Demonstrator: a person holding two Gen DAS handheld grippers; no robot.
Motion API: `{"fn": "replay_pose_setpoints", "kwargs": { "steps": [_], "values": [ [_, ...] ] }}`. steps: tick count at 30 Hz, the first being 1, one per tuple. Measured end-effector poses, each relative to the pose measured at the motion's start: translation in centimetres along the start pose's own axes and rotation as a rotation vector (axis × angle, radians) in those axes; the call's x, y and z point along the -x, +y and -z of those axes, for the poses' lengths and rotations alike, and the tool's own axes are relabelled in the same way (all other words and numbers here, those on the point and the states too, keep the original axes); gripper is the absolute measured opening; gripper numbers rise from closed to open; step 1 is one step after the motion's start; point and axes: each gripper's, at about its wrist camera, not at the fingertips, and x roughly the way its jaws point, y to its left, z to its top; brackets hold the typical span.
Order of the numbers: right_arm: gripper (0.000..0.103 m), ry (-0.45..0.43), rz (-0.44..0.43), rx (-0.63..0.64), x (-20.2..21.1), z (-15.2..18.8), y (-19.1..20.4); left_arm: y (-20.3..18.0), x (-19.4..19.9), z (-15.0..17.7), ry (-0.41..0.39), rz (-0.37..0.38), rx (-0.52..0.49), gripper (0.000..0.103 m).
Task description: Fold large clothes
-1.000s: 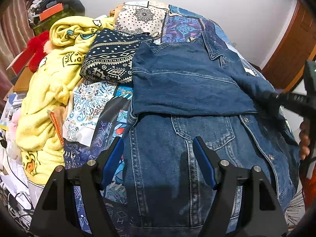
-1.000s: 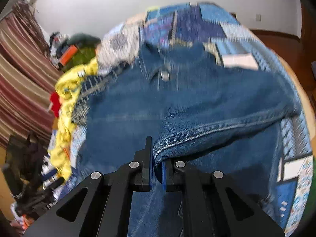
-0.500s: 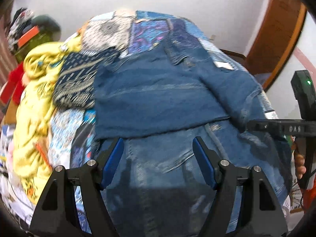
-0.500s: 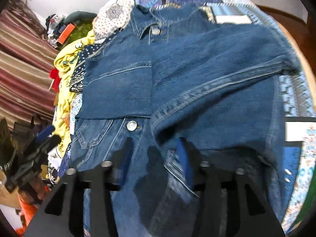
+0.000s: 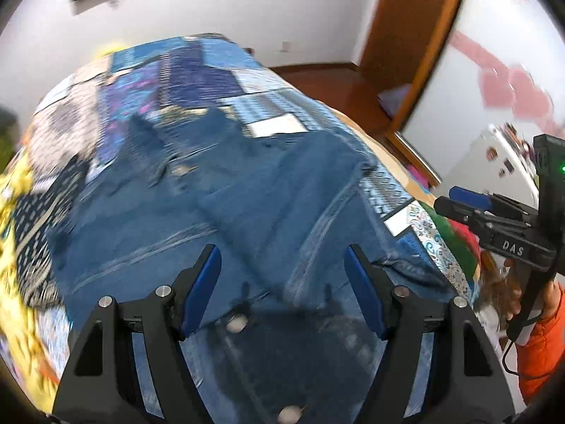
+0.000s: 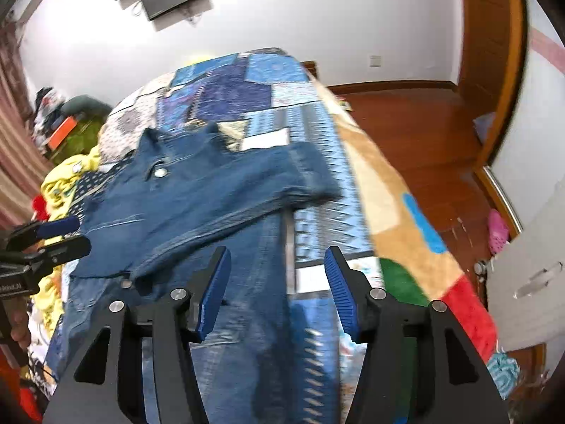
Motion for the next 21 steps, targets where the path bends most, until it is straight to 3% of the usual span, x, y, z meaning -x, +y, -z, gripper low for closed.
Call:
{"fn": "replay_pose_setpoints", "kwargs": {
  "steps": [6, 10, 14, 18, 21],
  "values": [
    [0.052, 0.061, 0.010, -0.041, -2.2, 1.1, -1.7, -2.9, -5.6, -1.8, 0.089, -0.004, -0.096, 0.070],
    [0.052, 0.105, 0.002, -0.032, -3.4, 2.0, -2.2, -4.0, -9.2, -2.1, 0.168, 0.032, -0.140, 0.050],
    [0.052, 0.142, -0.004, -0.012, -4.7, 2.6, -1.6, -4.9, -11.9, -2.4, 0.204, 0.029, -0.172, 0.049],
    [0.052, 0.171, -0.013, 0.004, -5.7, 3.0, -1.0, -4.6, -13.8, -2.9, 0.191, -0.005, -0.163, 0.043],
    [0.052, 0.198, -0.003, 0.019, -6.6, 3.4, -0.6, -3.6, -13.8, -3.6, 0.148, -0.040, -0.117, 0.032]
  ]
}}
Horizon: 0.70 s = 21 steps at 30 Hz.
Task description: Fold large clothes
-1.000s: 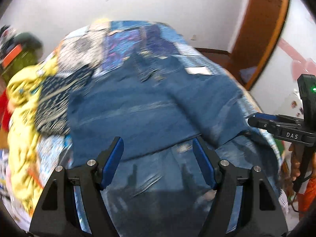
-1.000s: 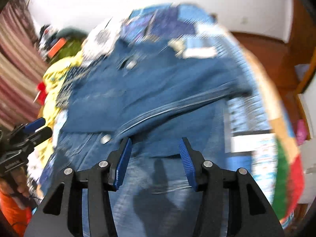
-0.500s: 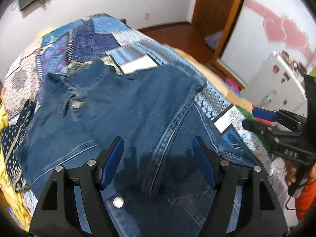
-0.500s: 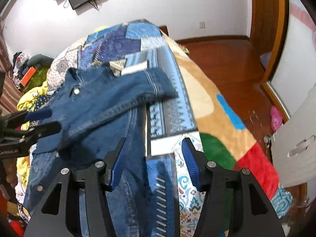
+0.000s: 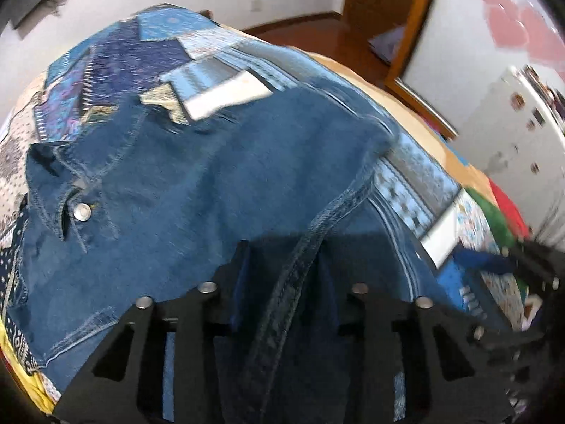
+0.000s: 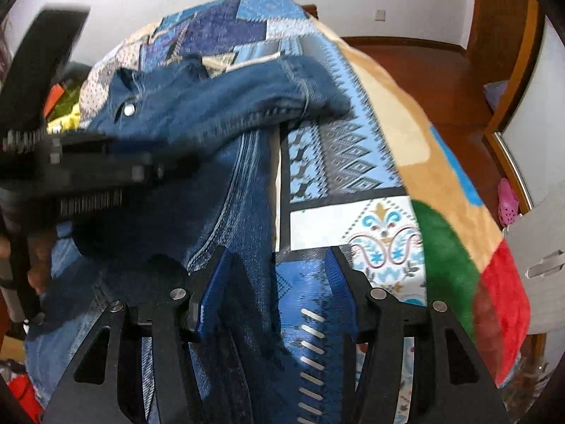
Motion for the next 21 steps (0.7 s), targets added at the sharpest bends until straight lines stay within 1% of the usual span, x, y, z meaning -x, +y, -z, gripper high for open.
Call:
{"fn": "replay_pose_setpoints", "kwargs": {
  "steps": [2, 4, 5, 7, 9, 11, 14, 16, 18, 21],
  "values": [
    [0.052, -0.004, 0.012, 0.007, -0.1, 0.0, 0.2, 0.8, 0.2, -0.3, -0.015, 0.009, 0.024, 0.019],
    [0.052, -0.005, 0.025, 0.012, -0.1, 0.0, 0.4, 1.4, 0.8, -0.4, -0.035, -0.001, 0.040, 0.013],
    [0.052, -0.006, 0.032, 0.015, -0.1, 0.0, 0.5, 1.8, 1.5, -0.5, -0.056, -0.010, 0.055, 0.011],
    [0.052, -0.008, 0.046, 0.028, -0.2, 0.1, 0.7, 2.7, 3.1, -0.6, -0.095, -0.003, 0.083, 0.011],
    [0.052, -0.009, 0.056, 0.041, -0.3, 0.2, 0.7, 3.8, 5.5, -0.6, -0.161, -0.004, 0.112, 0.009],
    [0.052, 0.001, 0.060, 0.045, -0.3, 0.0, 0.7, 4.8, 7.8, -0.7, -0.216, -0.021, 0.122, 0.005],
    [0.052, 0.014, 0.070, 0.044, -0.4, -0.4, 0.8, 6.6, 11.1, -0.3, -0.289, -0.042, 0.147, 0.005],
    [0.052, 0.018, 0.076, 0.042, -0.4, -0.5, 0.9, 7.8, 13.0, 0.5, -0.330, -0.066, 0.161, 0.005],
    [0.052, 0.020, 0.085, 0.043, -0.4, -0.5, 0.9, 9.0, 14.3, 1.7, -0.351, -0.077, 0.175, 0.005],
    [0.052, 0.024, 0.092, 0.047, -0.4, -0.6, 1.2, 11.1, 15.2, 4.8, -0.350, -0.079, 0.222, 0.005]
  ]
}}
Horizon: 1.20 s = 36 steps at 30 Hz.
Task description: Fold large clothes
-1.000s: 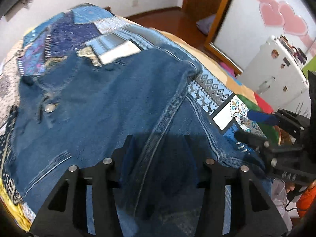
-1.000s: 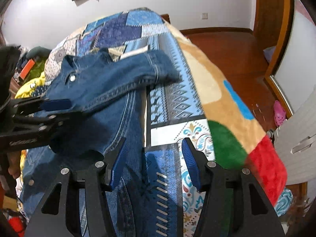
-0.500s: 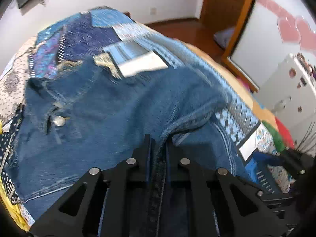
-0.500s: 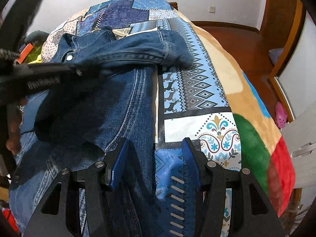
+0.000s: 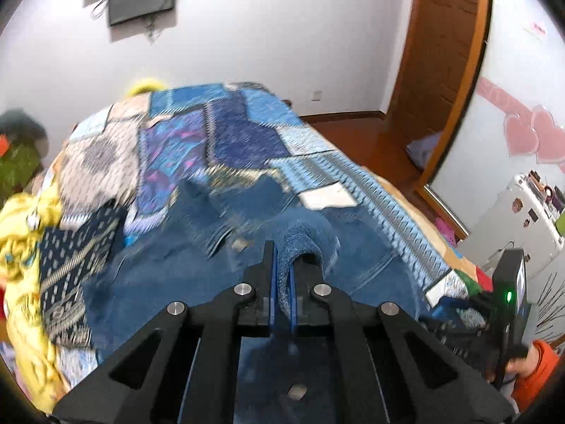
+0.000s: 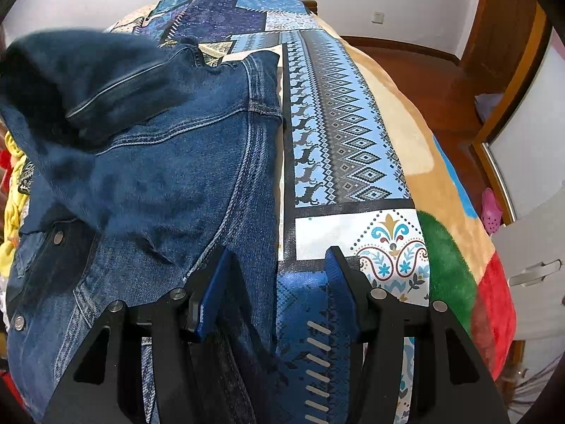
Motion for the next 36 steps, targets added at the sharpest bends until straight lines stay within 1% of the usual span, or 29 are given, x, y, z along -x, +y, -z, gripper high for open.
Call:
{"fn": "replay_pose_setpoints", "kwargs": {
  "steps": [2, 6, 10, 11, 14, 15, 17, 18, 20, 21, 22, 24, 25, 28, 31, 34, 36],
  "values": [
    [0.052, 0.003, -0.003, 0.000, 0.0, 0.0, 0.4, 1.8, 0.5, 2.1, 0.026, -0.018, 0.033, 0.005],
    [0.052, 0.010, 0.019, 0.016, -0.2, 0.0, 1.2, 5.3, -0.2, 7.2, 0.124, -0.013, 0.149, 0.005],
    [0.053, 0.016, 0.043, 0.041, -0.3, 0.1, 2.0, 7.6, -0.9, 11.0, 0.197, 0.000, 0.247, 0.010],
    [0.053, 0.018, 0.049, 0.046, -0.2, 0.1, 2.2, 7.9, -1.4, 12.0, 0.219, -0.011, 0.263, 0.012],
    [0.054, 0.021, 0.060, 0.050, -0.1, 0.2, 2.3, 8.4, -2.0, 14.1, 0.251, -0.017, 0.282, 0.022],
    [0.054, 0.022, 0.062, 0.049, -0.1, 0.3, 2.3, 8.3, -2.0, 14.4, 0.244, -0.024, 0.275, 0.023],
    [0.054, 0.025, 0.064, 0.047, 0.0, 0.4, 2.3, 7.7, -1.7, 14.6, 0.235, -0.047, 0.246, 0.025],
    [0.054, 0.026, 0.065, 0.047, 0.1, 0.4, 2.2, 7.3, -1.7, 14.6, 0.242, -0.073, 0.224, 0.028],
    [0.054, 0.029, 0.071, 0.050, 0.2, 0.4, 2.2, 6.5, -1.6, 14.5, 0.256, -0.136, 0.160, 0.041],
    [0.054, 0.030, 0.072, 0.050, 0.3, 0.5, 2.3, 6.1, -1.4, 14.3, 0.259, -0.161, 0.128, 0.043],
    [0.054, 0.030, 0.071, 0.050, 0.4, 0.5, 2.3, 6.0, -1.3, 14.0, 0.258, -0.166, 0.103, 0.043],
    [0.054, 0.028, 0.066, 0.048, 0.7, 0.6, 2.3, 5.6, -0.8, 13.1, 0.257, -0.118, 0.070, 0.043],
    [0.054, 0.024, 0.061, 0.045, 0.8, 0.6, 2.3, 5.3, -0.5, 12.7, 0.252, -0.108, 0.066, 0.043],
    [0.054, 0.013, 0.050, 0.033, 1.3, 0.7, 2.2, 5.0, 0.1, 11.2, 0.223, -0.101, 0.042, 0.043],
    [0.054, -0.004, 0.048, 0.032, 1.8, 0.7, 2.3, 4.5, -0.3, 9.5, 0.212, -0.087, 0.025, 0.043],
    [0.054, -0.026, 0.018, 0.030, 2.6, 0.5, 2.3, 3.7, -2.0, 8.1, 0.221, -0.076, -0.012, 0.043],
    [0.054, -0.039, 0.004, 0.030, 3.1, 0.4, 2.5, 3.5, -3.6, 7.6, 0.245, -0.081, -0.035, 0.043]
  ]
}}
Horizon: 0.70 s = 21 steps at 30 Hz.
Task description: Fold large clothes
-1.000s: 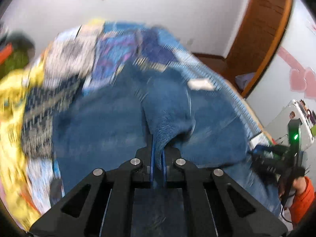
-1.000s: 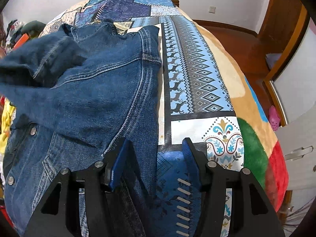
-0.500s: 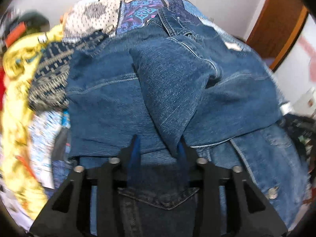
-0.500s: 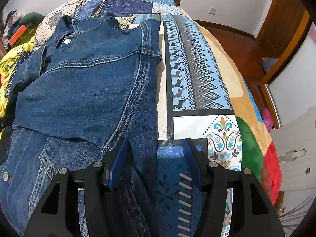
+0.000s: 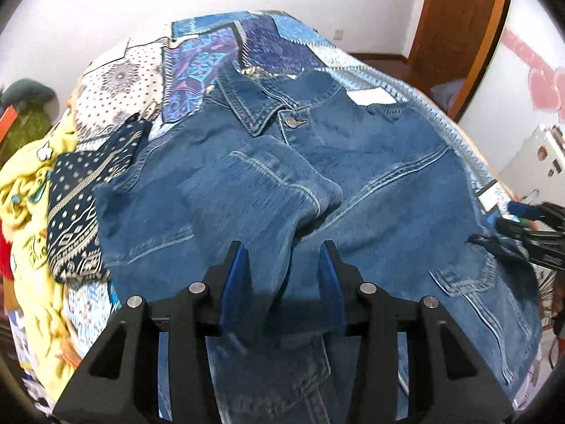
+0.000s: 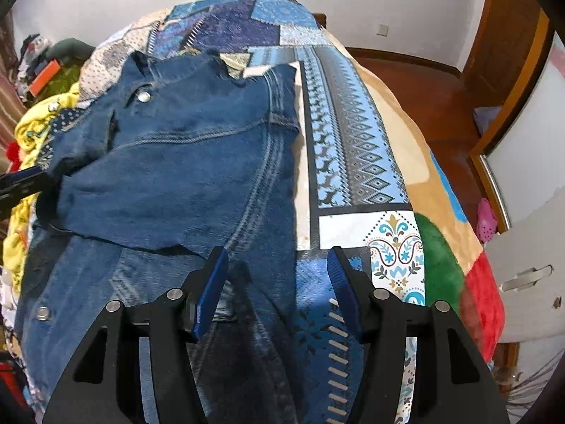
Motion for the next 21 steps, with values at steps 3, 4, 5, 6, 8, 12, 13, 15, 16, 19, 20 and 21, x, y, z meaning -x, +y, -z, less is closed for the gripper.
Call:
{"fn": "replay_pose_setpoints", "kwargs": {
  "steps": [3, 4, 5, 6, 8, 12, 13, 15, 16, 19, 20, 21],
  "values": [
    [0.056, -0.016, -0.010, 0.006, 0.3, -0.2, 0.2, 0.0, -2.7, -0.8, 0.045, 0.009, -0.010, 0.043],
    [0.059, -0.020, -0.014, 0.008, 0.4, -0.2, 0.3, 0.0, -3.4, -1.0, 0.059, 0.002, -0.007, 0.043],
    [0.059, -0.023, -0.015, 0.010, 0.4, -0.3, 0.5, 0.2, -4.2, -1.3, 0.069, 0.006, -0.002, 0.043],
    [0.061, -0.028, -0.015, 0.012, 0.5, -0.3, 0.5, 0.3, -4.7, -1.5, 0.071, 0.011, 0.004, 0.043],
    [0.061, -0.029, -0.014, 0.012, 0.4, -0.3, 0.5, 0.5, -5.0, -1.8, 0.063, 0.004, 0.010, 0.042],
    [0.062, -0.015, -0.012, 0.003, -0.1, -0.2, 0.3, 0.4, -4.4, -2.0, 0.008, -0.037, -0.010, 0.032],
    [0.062, -0.010, -0.011, 0.002, -0.2, 0.0, 0.2, 0.5, -4.0, -1.9, -0.004, -0.041, -0.005, 0.030],
    [0.062, 0.000, -0.008, 0.002, -0.4, 0.1, 0.2, 1.0, -3.1, -1.8, -0.029, -0.037, 0.024, 0.028],
    [0.062, 0.004, -0.006, 0.005, -0.5, 0.2, 0.3, 1.5, -2.6, -1.8, -0.040, -0.032, 0.048, 0.027],
    [0.062, 0.010, 0.004, 0.014, -0.6, 0.3, 0.5, 3.8, -0.6, -1.7, -0.087, -0.010, 0.130, 0.026],
    [0.062, 0.010, 0.005, 0.015, -0.6, 0.3, 0.5, 4.9, 0.2, -1.5, -0.104, -0.007, 0.160, 0.026],
    [0.062, 0.010, 0.004, 0.017, -0.5, 0.3, 0.5, 5.6, 0.8, -1.3, -0.114, -0.002, 0.182, 0.026]
  ]
}}
